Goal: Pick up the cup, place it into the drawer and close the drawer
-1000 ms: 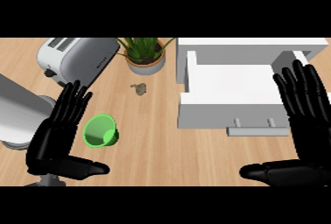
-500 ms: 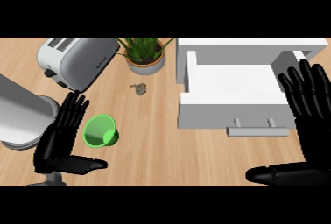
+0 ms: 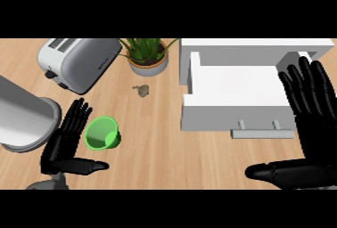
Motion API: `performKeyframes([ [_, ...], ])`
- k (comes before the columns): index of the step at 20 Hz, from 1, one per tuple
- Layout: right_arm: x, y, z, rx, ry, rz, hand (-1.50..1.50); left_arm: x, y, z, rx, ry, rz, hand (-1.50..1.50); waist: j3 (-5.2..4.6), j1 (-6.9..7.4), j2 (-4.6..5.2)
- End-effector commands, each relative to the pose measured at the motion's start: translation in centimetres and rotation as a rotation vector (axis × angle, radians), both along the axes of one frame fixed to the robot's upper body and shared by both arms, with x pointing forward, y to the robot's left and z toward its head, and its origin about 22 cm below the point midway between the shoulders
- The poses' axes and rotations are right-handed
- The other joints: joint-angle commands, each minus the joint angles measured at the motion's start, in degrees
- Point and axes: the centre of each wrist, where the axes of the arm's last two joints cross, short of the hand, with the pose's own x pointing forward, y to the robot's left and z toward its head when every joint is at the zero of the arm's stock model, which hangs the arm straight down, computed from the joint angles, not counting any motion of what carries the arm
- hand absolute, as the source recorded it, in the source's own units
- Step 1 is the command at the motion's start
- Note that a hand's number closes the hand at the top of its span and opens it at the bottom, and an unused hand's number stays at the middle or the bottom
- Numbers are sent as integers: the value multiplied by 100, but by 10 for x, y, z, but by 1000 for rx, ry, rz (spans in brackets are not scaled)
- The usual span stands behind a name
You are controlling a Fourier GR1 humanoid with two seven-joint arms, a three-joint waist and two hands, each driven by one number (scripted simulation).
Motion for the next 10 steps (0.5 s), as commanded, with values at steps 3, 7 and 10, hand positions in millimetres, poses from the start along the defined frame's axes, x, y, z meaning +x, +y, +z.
performKeyframes([
  [3, -20, 4, 5, 7, -6, -3, -150, -6, 15, -21, 5, 12, 0, -150, 1, -3, -4],
  [7, -2, 4, 4, -10, 17, 19, -150, 12, 12, -49, -1, 9, 9, -150, -1, -14, 3],
  [10, 4, -1, 4, -16, 21, -1, -150, 17, 21, -55, -8, 16, 35, -150, -1, -14, 4],
])
